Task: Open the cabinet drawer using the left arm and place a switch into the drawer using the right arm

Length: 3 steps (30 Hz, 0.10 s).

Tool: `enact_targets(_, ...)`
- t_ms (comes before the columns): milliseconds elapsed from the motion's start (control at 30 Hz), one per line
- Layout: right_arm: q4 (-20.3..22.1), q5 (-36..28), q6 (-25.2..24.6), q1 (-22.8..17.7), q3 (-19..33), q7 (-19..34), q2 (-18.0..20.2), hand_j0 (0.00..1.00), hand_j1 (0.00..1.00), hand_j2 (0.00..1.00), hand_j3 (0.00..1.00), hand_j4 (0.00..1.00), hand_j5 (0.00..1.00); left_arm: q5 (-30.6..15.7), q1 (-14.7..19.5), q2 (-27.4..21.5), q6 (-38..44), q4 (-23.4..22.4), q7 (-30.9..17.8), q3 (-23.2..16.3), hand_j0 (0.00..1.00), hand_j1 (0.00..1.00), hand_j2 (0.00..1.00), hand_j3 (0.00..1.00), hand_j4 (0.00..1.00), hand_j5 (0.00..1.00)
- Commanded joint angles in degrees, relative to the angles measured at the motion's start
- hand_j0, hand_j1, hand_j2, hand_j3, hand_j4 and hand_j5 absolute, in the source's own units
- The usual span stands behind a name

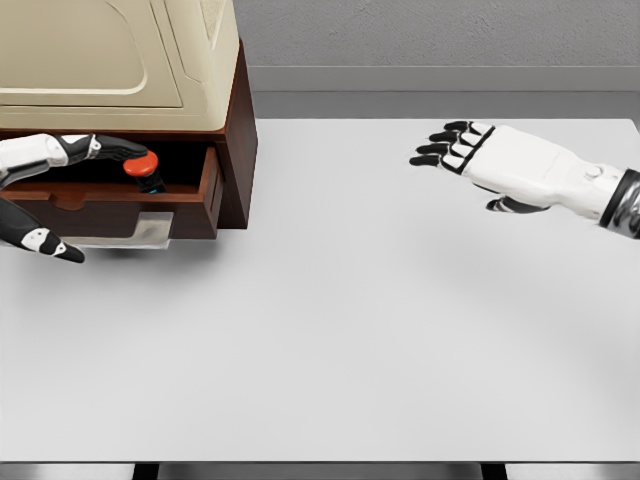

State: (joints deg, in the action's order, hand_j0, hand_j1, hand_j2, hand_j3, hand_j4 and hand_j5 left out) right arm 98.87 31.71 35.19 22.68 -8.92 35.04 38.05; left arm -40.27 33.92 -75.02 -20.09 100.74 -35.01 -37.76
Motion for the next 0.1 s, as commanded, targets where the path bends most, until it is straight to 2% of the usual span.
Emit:
enact_targets(0, -0.08, -0.42, -0.19, 0.00, 1.10, -0.04, 0.54, 1.00, 1.00, 1.00, 1.00, 1.00, 1.00, -0.25, 0.00, 0.40, 0.14, 0.24, 0.01, 0.05, 1.00, 1.00, 1.00, 1.00, 1.00, 1.00)
enact_targets(67, -0.08, -0.42, -0.19, 0.09, 0.92, -0.04, 0.45, 1.00, 1.00, 1.00, 1.00, 1.00, 1.00, -0.25, 0.00, 0.32, 0.14, 0.24, 0.01, 0.05, 1.00, 1.00, 1.00, 1.00, 1.00, 1.00)
